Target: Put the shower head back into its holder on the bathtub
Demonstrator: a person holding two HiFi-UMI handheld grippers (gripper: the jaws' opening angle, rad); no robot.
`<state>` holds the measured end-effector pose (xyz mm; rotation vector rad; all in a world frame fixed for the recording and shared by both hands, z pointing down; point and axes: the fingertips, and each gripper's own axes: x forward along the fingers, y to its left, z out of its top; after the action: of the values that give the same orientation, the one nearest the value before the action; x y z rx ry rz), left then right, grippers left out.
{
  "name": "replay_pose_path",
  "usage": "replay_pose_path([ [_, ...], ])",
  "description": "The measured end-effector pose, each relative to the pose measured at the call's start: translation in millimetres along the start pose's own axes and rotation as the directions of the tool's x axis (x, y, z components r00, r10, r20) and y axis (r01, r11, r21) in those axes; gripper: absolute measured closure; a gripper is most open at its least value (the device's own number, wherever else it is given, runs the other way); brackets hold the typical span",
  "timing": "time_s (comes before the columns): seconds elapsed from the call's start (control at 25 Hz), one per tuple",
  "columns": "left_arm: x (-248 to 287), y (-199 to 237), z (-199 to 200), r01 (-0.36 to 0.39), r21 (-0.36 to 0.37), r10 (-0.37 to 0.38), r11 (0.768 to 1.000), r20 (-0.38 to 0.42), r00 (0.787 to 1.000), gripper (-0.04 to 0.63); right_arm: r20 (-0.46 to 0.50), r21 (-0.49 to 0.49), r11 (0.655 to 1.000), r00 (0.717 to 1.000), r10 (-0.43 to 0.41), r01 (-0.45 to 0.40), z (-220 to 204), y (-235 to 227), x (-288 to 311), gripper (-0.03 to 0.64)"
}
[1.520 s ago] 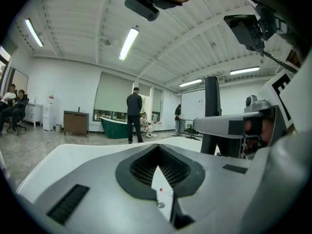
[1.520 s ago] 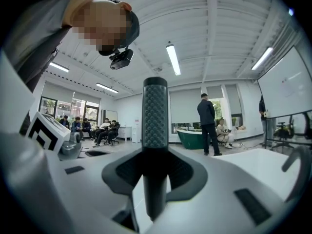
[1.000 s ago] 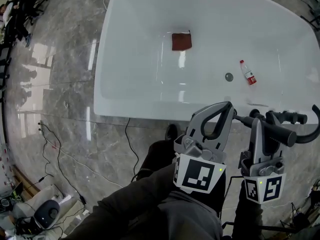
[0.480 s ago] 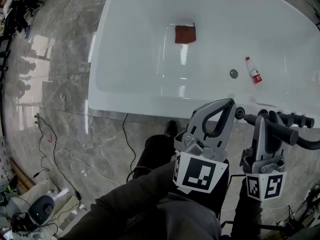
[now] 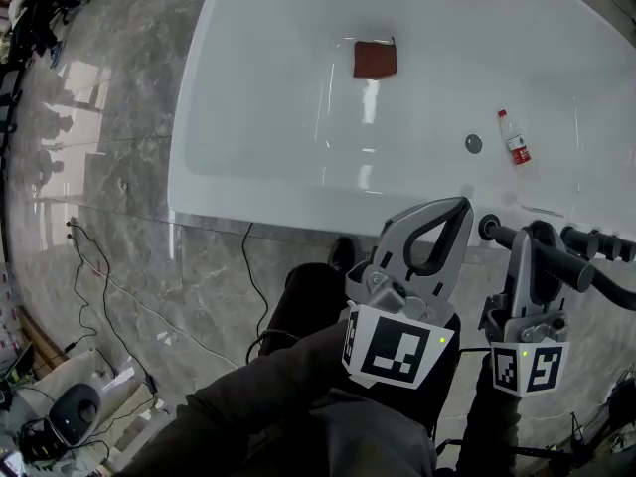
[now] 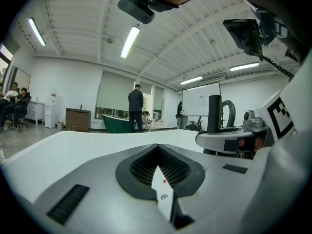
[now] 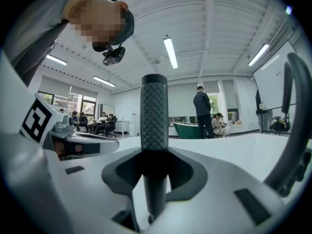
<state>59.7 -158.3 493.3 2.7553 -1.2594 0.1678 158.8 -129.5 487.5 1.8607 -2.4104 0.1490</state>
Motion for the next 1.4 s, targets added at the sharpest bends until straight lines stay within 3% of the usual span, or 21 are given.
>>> replay_pose_path([
  [0.6,-5.6,17.0,-20.4,-0.017,0.002,0.017,1.0,-0.034,0.999,0.592,0.003,-0.04,0.999,1.0,-0.017,0.017,-16.6,1.5,14.1,0.491],
  [0.8,-11.8,24.1,-19.2,-0.032,-0.009,0.032,0.999,-0.041,0.999,0.592,-0.055,-0.084,0.996,0.998,-0.013,0.008,-30.9,4.3,14.9,0.491],
  [1.08,-15.0,25.4,-20.8,-0.037,-0.007,0.037,0.999,-0.049,0.998,0.592,-0.054,-0.046,0.999,0.998,-0.024,0.022,-44.5,0.4,12.1,0.491],
  [1.4,-15.5,16.2,-14.5,0.004,0.055,0.001,0.998,-0.089,0.996,0.592,-0.039,-0.011,1.0,0.999,-0.011,0.011,-43.3,2.9,13.3,0.491],
])
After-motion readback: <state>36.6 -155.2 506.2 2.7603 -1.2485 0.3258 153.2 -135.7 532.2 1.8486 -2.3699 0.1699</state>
